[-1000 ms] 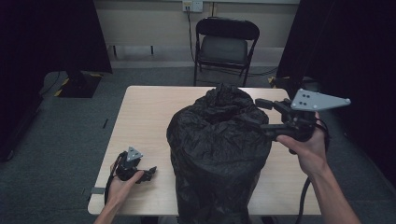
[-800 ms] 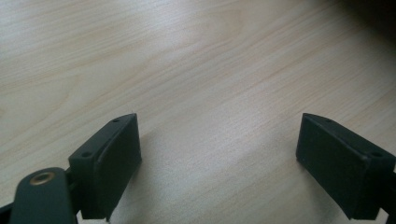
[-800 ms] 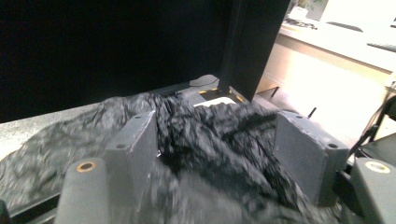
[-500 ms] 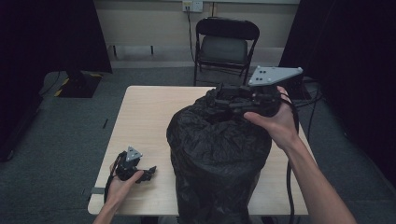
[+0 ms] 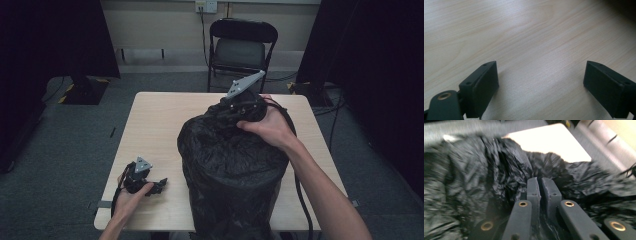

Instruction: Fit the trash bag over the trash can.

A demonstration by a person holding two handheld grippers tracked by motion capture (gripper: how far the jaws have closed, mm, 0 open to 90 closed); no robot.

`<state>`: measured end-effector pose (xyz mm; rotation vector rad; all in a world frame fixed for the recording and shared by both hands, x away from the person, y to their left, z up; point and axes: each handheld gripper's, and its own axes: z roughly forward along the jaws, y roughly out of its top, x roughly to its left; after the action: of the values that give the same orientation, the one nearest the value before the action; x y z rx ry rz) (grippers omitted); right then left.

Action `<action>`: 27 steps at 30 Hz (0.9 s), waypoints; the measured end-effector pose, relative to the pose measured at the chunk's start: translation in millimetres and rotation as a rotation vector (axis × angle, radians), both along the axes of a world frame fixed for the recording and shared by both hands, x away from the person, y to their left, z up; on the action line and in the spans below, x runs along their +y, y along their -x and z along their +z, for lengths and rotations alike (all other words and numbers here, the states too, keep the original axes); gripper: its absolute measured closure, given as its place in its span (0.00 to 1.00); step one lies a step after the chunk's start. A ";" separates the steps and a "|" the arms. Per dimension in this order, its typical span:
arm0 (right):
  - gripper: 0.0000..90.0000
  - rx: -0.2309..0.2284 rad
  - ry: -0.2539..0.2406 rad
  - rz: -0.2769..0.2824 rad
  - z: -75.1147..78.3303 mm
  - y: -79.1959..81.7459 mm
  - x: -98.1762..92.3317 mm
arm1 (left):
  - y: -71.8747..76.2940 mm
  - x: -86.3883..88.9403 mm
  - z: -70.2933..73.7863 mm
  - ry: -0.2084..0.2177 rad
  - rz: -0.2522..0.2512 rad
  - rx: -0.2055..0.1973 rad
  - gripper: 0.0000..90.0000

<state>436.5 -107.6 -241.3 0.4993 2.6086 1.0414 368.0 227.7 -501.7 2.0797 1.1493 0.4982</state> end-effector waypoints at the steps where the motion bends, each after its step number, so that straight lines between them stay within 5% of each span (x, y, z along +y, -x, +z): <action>1: 0.93 0.006 0.022 -0.003 -4.2 -1.4 2.0 | 0.0 0.0 0.0 0.000 0.000 0.000 0.13; 10: 0.92 0.090 0.097 0.009 -33.4 -12.2 10.3 | 0.0 0.2 -0.1 0.004 -0.003 -0.001 0.13; 16: 0.88 0.167 0.205 0.048 -56.3 -12.1 13.6 | 0.0 0.3 -0.1 0.004 -0.003 -0.001 0.13; 27: 0.83 0.239 0.314 0.053 -73.4 -13.6 16.0 | -0.2 0.4 -0.1 0.005 -0.005 -0.001 0.13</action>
<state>450.1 -91.6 -314.6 0.5067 2.9365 0.5971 368.2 228.1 -501.8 2.0777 1.1432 0.4938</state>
